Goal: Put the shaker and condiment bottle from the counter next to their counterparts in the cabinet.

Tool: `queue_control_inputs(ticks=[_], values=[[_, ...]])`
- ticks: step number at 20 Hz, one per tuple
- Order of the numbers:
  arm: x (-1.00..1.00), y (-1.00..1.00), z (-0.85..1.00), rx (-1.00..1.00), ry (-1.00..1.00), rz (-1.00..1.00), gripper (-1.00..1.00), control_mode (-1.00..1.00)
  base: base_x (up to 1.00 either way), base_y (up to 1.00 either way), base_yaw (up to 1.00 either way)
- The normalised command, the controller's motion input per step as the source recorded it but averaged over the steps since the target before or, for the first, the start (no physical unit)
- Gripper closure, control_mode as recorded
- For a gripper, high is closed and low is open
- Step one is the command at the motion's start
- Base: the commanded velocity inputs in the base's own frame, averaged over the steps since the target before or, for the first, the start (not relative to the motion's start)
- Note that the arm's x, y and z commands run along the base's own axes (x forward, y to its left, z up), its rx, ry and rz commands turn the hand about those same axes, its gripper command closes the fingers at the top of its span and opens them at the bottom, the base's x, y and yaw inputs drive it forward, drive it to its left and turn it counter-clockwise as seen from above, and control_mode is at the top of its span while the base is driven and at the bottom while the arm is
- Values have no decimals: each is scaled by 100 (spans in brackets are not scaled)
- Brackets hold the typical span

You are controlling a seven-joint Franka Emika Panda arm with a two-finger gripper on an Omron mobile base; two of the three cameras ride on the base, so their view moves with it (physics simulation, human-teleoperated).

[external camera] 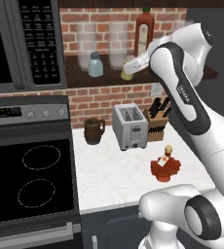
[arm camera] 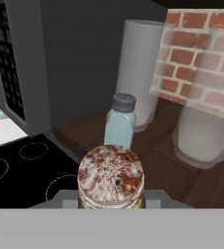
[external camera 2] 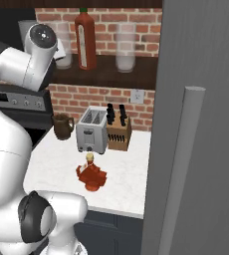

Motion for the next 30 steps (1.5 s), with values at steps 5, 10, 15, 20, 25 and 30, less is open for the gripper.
queue_control_inputs(ticks=[5, 10, 15, 20, 25, 30], values=[[26, 0, -1, 0, 0, 0, 100, -100, 0, 0, 0], [34, 0, 0, 0, 0, 0, 100, -100, 0, 0, 0], [32, 0, 0, 0, 0, 0, 100, -100, 0, 0, 0], [33, 0, 0, 0, 0, 0, 100, -100, 0, 0, 0], [28, 1, 0, 0, 0, 0, 100, -100, 0, 0, 0], [24, 5, 0, 0, 0, 0, 100, -100, 0, 0, 0]])
